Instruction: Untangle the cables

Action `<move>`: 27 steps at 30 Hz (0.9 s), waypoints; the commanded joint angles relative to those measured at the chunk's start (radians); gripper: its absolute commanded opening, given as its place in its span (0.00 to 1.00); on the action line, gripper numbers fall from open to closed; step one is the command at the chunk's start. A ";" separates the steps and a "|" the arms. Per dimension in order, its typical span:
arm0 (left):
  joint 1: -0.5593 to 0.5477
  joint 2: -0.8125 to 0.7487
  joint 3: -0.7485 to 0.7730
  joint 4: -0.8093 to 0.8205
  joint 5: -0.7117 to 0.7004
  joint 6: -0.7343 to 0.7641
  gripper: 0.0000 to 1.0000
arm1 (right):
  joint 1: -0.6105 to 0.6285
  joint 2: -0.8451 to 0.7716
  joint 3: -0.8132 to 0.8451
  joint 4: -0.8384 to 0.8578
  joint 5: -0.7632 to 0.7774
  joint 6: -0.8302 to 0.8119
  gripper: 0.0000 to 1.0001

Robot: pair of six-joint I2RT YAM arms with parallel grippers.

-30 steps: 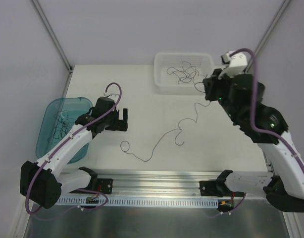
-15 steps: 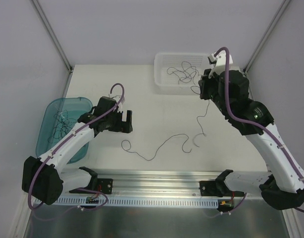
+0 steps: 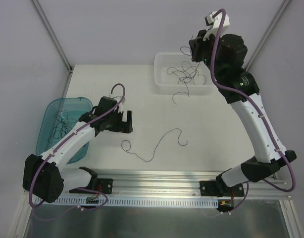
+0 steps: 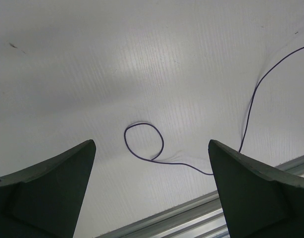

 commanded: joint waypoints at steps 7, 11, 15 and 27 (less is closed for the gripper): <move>0.008 -0.067 -0.014 0.061 0.040 0.039 0.99 | -0.028 0.046 0.017 0.081 -0.238 0.122 0.01; 0.006 -0.182 -0.054 0.136 0.109 0.080 0.99 | -0.026 -0.015 -0.159 0.029 -0.351 0.182 0.01; -0.015 -0.276 -0.098 0.245 0.198 0.122 0.99 | -0.015 -0.034 -0.288 -0.045 -0.447 0.247 0.01; -0.199 -0.242 -0.129 0.412 0.195 0.169 0.99 | 0.052 0.074 -0.434 -0.143 -0.594 0.331 0.01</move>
